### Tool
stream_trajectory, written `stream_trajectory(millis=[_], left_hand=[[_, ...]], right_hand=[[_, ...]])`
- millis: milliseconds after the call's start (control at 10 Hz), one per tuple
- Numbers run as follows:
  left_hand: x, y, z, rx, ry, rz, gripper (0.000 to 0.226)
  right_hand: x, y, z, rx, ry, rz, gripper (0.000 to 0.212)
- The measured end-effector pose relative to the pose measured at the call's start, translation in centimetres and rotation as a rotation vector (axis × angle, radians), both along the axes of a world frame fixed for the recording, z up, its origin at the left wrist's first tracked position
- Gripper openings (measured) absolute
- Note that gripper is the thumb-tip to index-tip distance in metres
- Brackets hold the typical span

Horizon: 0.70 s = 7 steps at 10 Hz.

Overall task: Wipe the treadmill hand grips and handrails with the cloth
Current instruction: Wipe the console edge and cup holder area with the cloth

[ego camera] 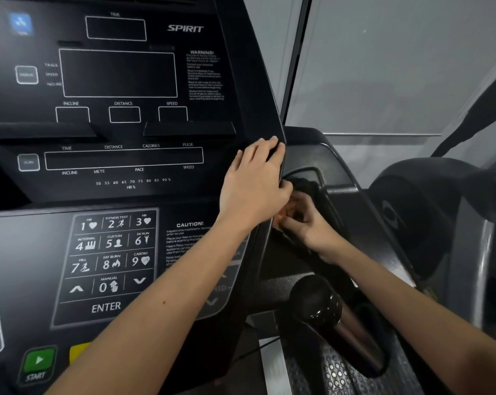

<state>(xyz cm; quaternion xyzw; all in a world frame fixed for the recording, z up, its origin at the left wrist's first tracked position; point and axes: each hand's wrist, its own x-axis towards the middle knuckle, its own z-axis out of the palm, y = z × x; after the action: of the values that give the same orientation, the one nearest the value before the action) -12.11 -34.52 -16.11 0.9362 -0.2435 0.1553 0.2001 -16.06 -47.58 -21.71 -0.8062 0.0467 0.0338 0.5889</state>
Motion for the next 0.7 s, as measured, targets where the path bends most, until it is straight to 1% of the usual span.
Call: stream_trajectory(millis=[100,200,300,400,500,600,700], left_hand=[[-0.1,0.1,0.1,0.002,0.009,0.001,0.062],[-0.1,0.1,0.1,0.004,0.007,-0.002,0.061],[-0.1,0.1,0.1,0.008,0.007,0.001,0.061],[-0.1,0.0,0.0,0.009,0.007,0.002,0.062],[-0.1,0.0,0.0,0.003,0.005,0.001,0.062],[-0.2,0.1,0.1,0.002,0.006,0.0,0.062],[-0.2,0.1,0.2,0.016,0.013,-0.003,0.062]], right_hand=[[-0.6,-0.5,0.7,-0.089,0.036,0.091,0.04],[-1.0,-0.8,1.0,-0.146,0.062,0.138,0.018],[-0.8,-0.2,0.9,-0.058,0.054,0.079,0.023],[-0.3,0.2,0.4,-0.024,0.037,0.019,0.058],[-0.1,0.5,0.3,0.003,0.044,0.003,0.076],[-0.5,0.2,0.6,0.018,0.008,-0.013,0.059],[-1.0,-0.3,1.0,-0.032,-0.01,0.074,0.025]])
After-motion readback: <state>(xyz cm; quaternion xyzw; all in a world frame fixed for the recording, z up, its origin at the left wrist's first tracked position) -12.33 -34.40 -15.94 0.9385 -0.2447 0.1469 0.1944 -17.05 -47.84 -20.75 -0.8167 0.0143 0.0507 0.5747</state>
